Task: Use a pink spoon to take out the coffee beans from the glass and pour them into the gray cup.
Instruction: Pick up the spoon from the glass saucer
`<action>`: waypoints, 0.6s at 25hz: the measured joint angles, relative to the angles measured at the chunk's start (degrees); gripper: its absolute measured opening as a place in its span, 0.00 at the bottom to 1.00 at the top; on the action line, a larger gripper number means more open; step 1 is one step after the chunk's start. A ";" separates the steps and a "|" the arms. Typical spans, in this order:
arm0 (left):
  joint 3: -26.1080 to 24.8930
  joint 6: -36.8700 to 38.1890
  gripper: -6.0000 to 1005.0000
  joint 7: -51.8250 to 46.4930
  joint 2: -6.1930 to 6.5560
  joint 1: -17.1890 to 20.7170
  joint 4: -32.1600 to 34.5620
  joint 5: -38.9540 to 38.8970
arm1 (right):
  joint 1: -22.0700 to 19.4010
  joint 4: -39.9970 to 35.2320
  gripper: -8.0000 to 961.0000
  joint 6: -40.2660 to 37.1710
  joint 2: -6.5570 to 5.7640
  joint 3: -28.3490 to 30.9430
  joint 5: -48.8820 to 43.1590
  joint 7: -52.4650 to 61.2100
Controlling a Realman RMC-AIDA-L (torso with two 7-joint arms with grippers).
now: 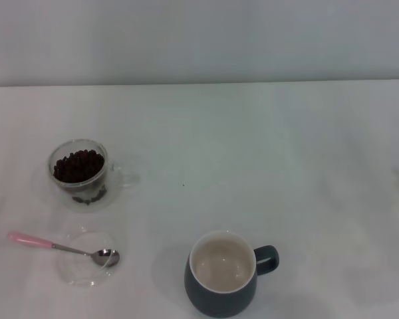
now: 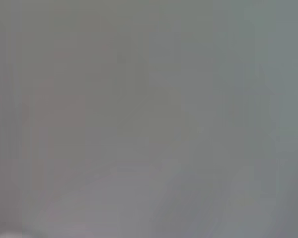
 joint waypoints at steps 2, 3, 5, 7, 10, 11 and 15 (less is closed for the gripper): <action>-0.01 -1.06 0.86 -4.33 -0.02 2.28 -0.06 0.98 | 1.40 0.45 0.88 0.30 0.00 0.34 2.39 -1.03; 0.00 -1.43 0.86 -8.33 -0.02 3.58 -0.07 1.63 | 1.95 0.45 0.88 0.50 0.00 0.37 2.93 -1.21; 0.04 -1.80 0.86 -16.17 0.06 5.48 0.12 3.17 | 3.09 0.25 0.88 1.24 0.01 0.41 3.46 -1.28; 0.06 -2.57 0.86 -25.76 0.37 7.56 1.22 6.51 | 4.29 0.06 0.88 2.08 -0.01 0.43 3.93 -1.42; 0.08 -3.96 0.86 -33.92 0.45 9.09 3.21 11.64 | 6.36 -0.03 0.88 3.67 -0.05 0.45 4.23 -1.83; 0.07 -4.00 0.86 -35.02 0.45 9.21 3.40 12.61 | 7.02 -0.06 0.88 4.08 -0.03 0.45 4.25 -1.96; 0.08 -3.57 0.86 -38.57 0.43 8.06 3.51 16.92 | 9.08 -0.07 0.88 6.40 0.03 0.32 4.28 -2.35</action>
